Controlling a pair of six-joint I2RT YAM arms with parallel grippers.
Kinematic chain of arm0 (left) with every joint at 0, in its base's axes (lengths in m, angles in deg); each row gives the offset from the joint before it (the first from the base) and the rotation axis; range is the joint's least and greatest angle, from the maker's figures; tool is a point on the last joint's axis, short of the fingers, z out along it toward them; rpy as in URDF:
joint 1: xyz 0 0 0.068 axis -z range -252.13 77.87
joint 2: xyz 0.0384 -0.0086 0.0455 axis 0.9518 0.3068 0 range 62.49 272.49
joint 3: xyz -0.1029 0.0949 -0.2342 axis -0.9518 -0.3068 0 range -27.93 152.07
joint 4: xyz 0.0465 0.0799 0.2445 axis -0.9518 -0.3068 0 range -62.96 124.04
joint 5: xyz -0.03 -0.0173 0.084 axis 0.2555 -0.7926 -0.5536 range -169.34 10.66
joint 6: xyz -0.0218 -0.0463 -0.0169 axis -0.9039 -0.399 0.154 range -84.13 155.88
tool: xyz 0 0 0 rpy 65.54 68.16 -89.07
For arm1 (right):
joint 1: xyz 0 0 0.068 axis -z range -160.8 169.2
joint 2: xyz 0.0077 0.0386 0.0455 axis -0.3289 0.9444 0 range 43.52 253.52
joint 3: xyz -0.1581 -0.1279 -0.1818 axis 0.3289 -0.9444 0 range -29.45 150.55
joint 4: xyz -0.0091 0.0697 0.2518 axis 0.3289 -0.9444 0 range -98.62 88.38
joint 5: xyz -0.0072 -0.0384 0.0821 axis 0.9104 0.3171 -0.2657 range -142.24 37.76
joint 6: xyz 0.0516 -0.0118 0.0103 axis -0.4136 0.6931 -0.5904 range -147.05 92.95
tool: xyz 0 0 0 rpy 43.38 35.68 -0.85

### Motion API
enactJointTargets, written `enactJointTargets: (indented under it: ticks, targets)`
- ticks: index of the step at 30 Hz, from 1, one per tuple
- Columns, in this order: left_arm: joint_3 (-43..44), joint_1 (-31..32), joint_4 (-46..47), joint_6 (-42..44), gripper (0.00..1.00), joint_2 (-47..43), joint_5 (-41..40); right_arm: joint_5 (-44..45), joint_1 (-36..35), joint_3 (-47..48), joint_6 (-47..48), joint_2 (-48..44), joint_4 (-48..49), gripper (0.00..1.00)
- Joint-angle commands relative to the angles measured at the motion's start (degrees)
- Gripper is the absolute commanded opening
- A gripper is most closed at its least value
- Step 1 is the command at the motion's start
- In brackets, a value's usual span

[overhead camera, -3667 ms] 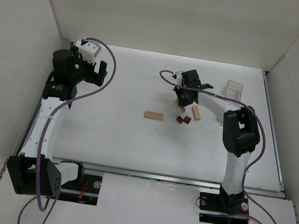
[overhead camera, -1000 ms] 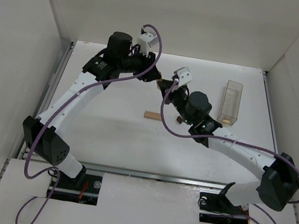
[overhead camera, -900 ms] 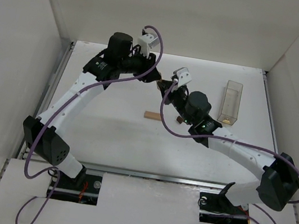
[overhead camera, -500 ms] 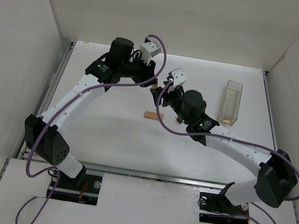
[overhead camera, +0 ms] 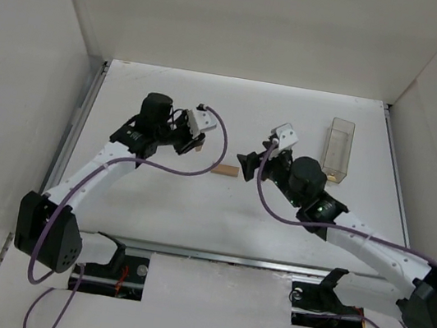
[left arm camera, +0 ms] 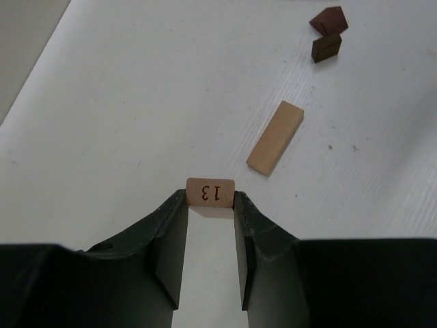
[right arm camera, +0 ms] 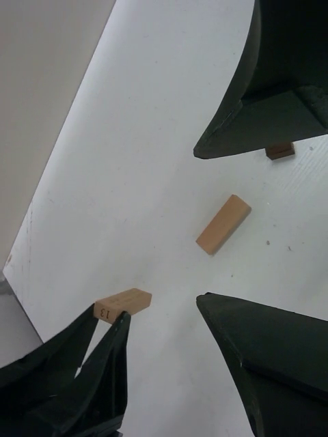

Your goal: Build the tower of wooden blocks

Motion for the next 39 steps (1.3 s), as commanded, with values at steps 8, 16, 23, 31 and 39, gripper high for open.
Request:
enactJointTargets:
  ticks: [8,16,23,31,39]
  targets:
    - [-3.76,-5.48,8.13,15.68,0.00,5.23,24.62,1.97,3.12,-4.87,-8.67,-6.88,-3.50,0.85]
    - [-4.90,-5.13,8.83,20.69,0.00,4.97,23.68,-6.61,7.16,12.60,-22.48,6.98,-19.11,0.74]
    - [-2.88,-3.63,7.43,17.63,0.00,4.97,20.86,-18.59,7.17,27.03,-24.50,18.33,-24.59,0.60]
    - [-5.69,-3.63,11.64,15.42,0.00,6.28,19.20,-20.88,9.36,26.25,-23.80,20.10,-24.59,0.60]
    - [-6.22,-7.76,11.82,17.26,0.00,11.47,29.90,-21.41,12.61,19.92,-23.28,16.15,-23.36,0.61]
